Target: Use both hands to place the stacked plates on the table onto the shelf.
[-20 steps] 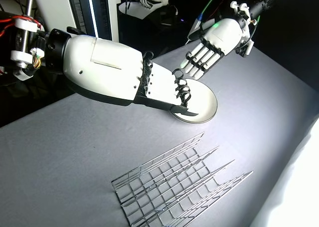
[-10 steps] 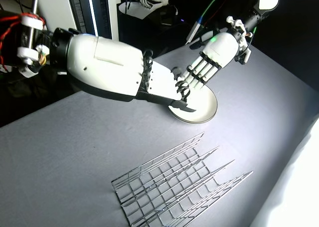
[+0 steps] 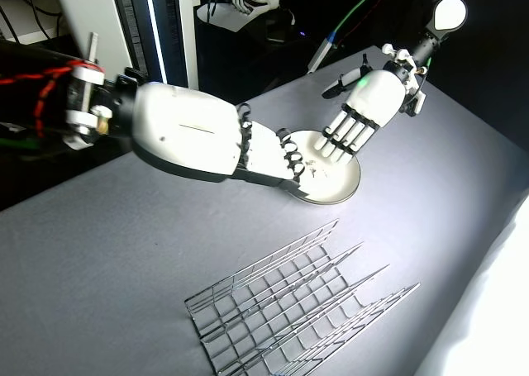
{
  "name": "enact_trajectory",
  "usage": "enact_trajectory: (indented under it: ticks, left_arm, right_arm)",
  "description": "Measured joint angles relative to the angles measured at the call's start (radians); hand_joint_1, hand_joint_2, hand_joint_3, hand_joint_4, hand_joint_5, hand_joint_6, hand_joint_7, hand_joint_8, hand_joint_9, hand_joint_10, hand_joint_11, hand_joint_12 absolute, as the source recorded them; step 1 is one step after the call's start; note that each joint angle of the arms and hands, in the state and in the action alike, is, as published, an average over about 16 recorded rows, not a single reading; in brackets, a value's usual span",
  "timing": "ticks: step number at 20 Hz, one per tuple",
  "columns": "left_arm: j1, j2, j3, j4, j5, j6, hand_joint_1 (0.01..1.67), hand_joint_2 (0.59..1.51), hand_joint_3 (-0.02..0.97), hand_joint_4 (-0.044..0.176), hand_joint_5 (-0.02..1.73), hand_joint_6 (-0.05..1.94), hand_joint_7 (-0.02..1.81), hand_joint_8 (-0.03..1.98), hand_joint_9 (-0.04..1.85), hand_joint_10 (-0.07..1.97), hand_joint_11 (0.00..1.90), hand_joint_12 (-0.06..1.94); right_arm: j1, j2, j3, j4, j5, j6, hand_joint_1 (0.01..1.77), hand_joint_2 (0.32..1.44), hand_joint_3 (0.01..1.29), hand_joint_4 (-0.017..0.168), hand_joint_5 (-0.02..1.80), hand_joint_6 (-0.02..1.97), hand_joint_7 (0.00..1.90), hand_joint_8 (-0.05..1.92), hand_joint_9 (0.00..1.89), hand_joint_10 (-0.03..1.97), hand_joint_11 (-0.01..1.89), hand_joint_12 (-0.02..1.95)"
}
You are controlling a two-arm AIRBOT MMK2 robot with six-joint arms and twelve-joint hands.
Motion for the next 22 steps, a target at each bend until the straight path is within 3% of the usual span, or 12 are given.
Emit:
enact_trajectory:
  ticks: [14, 22]
  left_arm:
    - [0.054, -0.02, 0.041, 0.003, 0.009, 0.014, 0.02, 1.02, 0.019, -0.006, -0.01, -0.02, -0.01, -0.01, 0.01, -0.01, 0.01, 0.01]
    - [0.069, -0.071, 0.045, -0.028, 0.041, 0.023, 0.02, 1.021, 0.019, -0.007, -0.01, -0.03, -0.01, -0.02, 0.0, -0.01, 0.02, 0.01]
  right_arm:
    - [-0.01, -0.088, 0.058, -0.001, -0.011, -0.003, 0.07, 1.24, 0.01, 0.008, 0.21, 0.02, 0.18, 0.01, 0.14, 0.0, 0.01, 0.26]
    - [-0.017, -0.092, 0.081, -0.081, 0.043, -0.011, 0.08, 1.24, 0.01, 0.007, 0.24, 0.02, 0.2, 0.01, 0.16, 0.0, 0.01, 0.33]
